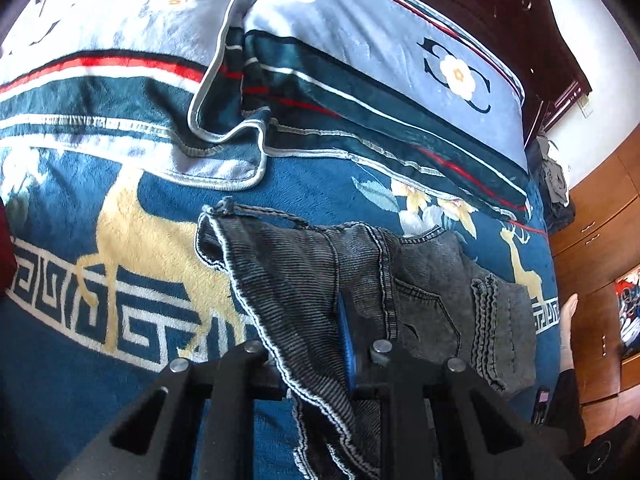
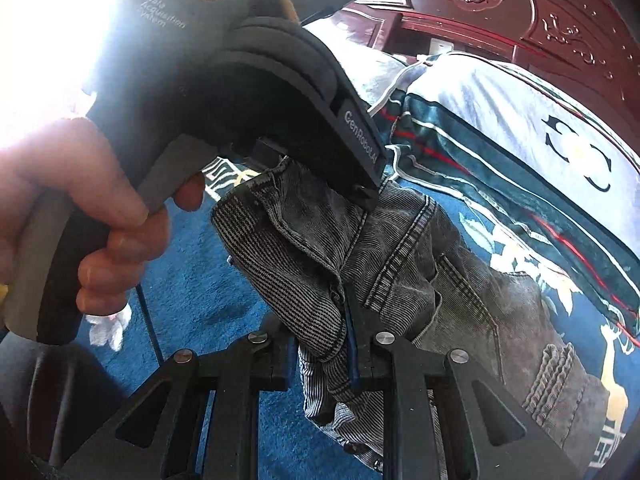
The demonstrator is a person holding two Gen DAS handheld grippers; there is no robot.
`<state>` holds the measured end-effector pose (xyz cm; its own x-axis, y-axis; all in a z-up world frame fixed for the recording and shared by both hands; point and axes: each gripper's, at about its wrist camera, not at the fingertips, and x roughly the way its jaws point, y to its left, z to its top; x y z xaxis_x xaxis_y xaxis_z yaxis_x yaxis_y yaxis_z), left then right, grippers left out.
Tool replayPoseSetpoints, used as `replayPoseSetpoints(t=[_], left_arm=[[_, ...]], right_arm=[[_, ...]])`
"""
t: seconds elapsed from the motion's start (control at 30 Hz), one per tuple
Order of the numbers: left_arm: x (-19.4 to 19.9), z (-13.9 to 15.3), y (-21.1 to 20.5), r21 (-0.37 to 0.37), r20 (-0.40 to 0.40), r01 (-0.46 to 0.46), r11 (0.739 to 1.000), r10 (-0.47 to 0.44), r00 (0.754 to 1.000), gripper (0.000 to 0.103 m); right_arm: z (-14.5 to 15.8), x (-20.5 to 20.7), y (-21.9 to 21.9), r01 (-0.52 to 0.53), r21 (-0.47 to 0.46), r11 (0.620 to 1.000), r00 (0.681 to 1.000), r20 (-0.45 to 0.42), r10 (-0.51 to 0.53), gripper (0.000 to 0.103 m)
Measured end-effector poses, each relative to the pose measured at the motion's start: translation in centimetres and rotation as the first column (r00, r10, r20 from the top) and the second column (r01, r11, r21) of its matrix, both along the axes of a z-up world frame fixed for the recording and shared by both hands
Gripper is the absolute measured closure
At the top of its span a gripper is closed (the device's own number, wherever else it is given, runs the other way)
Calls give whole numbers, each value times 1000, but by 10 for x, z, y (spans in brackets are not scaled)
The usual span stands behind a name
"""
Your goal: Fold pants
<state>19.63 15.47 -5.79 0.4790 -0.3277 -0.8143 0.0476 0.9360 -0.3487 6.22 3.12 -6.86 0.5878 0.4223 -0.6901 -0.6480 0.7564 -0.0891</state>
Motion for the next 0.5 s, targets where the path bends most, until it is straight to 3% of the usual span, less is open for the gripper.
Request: replayPoseSetpoints(t=[0.5], left_arm=[[-7, 23, -25, 60, 33, 33, 998, -35, 999, 83]], right_arm=[[7, -2, -16, 49, 57, 997, 999, -14, -48, 86]])
